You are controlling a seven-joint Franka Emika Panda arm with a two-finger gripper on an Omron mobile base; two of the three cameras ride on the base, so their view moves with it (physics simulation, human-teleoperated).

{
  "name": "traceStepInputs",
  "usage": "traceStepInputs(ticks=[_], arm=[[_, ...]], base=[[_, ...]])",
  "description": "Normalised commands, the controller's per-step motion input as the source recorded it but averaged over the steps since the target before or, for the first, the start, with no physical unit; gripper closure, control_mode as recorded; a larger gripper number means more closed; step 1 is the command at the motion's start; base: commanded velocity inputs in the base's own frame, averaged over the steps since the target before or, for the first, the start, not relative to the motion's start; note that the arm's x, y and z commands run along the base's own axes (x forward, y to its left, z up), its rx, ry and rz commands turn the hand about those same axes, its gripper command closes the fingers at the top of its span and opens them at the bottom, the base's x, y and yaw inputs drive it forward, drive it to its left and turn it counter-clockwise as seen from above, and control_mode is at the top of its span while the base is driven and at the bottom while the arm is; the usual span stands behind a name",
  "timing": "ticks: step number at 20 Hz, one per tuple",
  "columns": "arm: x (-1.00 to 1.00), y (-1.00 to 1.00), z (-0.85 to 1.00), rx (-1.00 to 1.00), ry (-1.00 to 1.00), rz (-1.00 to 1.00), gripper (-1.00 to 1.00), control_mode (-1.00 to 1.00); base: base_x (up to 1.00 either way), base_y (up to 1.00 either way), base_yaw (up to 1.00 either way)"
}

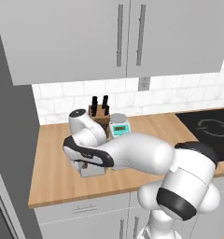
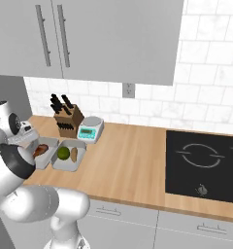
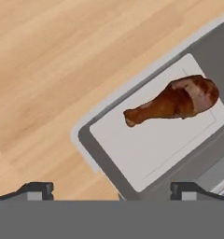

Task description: Take the meat container that has the chicken drumstick and place it on the second highest rack of the freezer. Then take the vegetable container that has the lime and sweet potato and place it on the highest rack of the freezer.

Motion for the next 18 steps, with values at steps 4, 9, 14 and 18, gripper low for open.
traceStepInputs(ticks=[4, 9, 14, 18], arm=[[0.0, 0.0, -0.35, 0.0, -0.05, 0.03, -1.0, -1.0], [0.0, -0.17, -0.3, 0.0, -0.01, 0.0, -1.0, -1.0], [0.0, -0.31, -0.3, 0.0, 0.0, 0.0, -1.0, -1.0], [0.0, -0.18, -0.32, 0.0, -0.01, 0.0, -1.0, -1.0]], base=[[0.0, 0.0, 0.0], [0.0, 0.0, 0.0], [0.0, 0.0, 0.0], [0.0, 0.0, 0.0]])
